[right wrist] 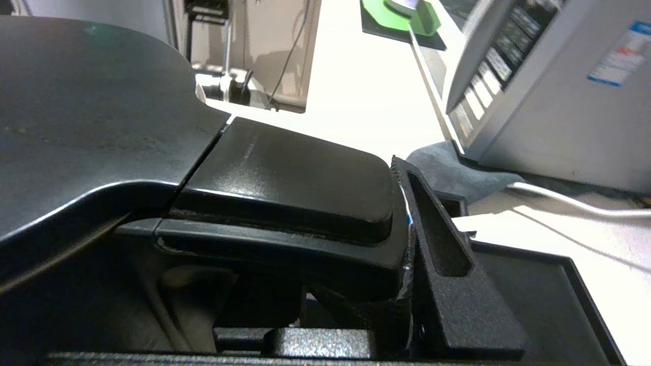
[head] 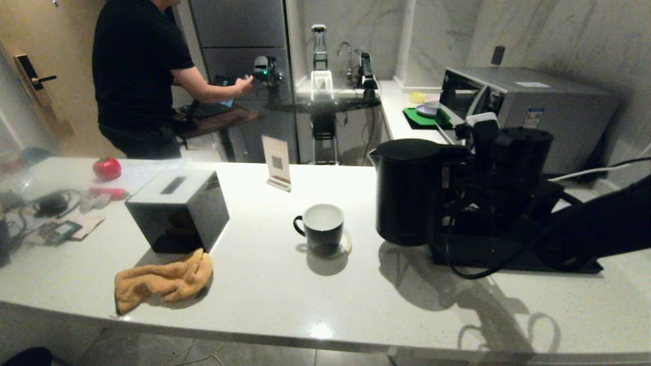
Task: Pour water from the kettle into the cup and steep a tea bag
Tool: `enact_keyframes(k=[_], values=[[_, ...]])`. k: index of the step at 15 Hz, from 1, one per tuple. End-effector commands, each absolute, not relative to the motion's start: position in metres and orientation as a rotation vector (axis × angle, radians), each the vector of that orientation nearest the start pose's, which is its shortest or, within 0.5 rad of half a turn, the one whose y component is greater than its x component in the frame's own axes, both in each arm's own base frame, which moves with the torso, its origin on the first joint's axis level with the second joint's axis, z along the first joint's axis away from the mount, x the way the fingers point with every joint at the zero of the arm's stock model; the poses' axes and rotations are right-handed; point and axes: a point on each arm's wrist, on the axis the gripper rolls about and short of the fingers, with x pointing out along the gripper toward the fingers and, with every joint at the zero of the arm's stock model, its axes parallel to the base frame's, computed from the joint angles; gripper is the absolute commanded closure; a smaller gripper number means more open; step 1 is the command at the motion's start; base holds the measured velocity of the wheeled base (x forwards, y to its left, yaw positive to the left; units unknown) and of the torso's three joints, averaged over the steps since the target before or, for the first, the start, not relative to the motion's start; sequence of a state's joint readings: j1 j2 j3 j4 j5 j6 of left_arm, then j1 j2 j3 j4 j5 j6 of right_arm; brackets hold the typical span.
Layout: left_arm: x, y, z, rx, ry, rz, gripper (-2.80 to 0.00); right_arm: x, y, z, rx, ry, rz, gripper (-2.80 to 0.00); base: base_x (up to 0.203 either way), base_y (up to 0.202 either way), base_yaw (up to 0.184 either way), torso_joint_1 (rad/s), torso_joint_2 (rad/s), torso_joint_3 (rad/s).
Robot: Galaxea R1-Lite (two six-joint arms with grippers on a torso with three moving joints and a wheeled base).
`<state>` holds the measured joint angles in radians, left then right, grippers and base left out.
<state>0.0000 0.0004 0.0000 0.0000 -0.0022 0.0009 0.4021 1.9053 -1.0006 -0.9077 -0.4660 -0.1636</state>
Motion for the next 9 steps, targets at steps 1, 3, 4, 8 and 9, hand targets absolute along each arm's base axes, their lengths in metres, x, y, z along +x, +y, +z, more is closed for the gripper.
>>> enact_keyframes(k=[1, 3, 4, 8, 9], values=[[-0.0228, 0.0000, 0.0755, 0.001, 0.000, -0.002, 0.00, 0.3429, 0.1374, 0.1904, -0.171, 0.002, -0.059, 0.00, 0.000, 0.000, 0.000, 0.000, 0.00, 0.000], [-0.0228, 0.0000, 0.0755, 0.001, 0.000, -0.002, 0.00, 0.3442, 0.1414, 0.1886, -0.174, 0.004, -0.052, 0.00, 0.000, 0.000, 0.000, 0.000, 0.00, 0.000], [-0.0228, 0.0000, 0.0755, 0.000, 0.000, -0.002, 0.00, 0.3456, 0.1427, 0.1872, -0.175, 0.006, -0.050, 0.00, 0.000, 0.000, 0.000, 0.000, 0.00, 0.000], [-0.0228, 0.0000, 0.0755, 0.001, 0.000, -0.002, 0.00, 0.3493, 0.1443, 0.1862, -0.175, 0.004, -0.051, 0.00, 0.000, 0.000, 0.000, 0.000, 0.00, 0.000], [-0.0228, 0.0000, 0.0755, 0.000, 0.000, -0.002, 0.00, 0.3506, 0.1449, 0.1852, -0.177, 0.005, -0.050, 0.00, 0.000, 0.000, 0.000, 0.000, 0.00, 0.000]])
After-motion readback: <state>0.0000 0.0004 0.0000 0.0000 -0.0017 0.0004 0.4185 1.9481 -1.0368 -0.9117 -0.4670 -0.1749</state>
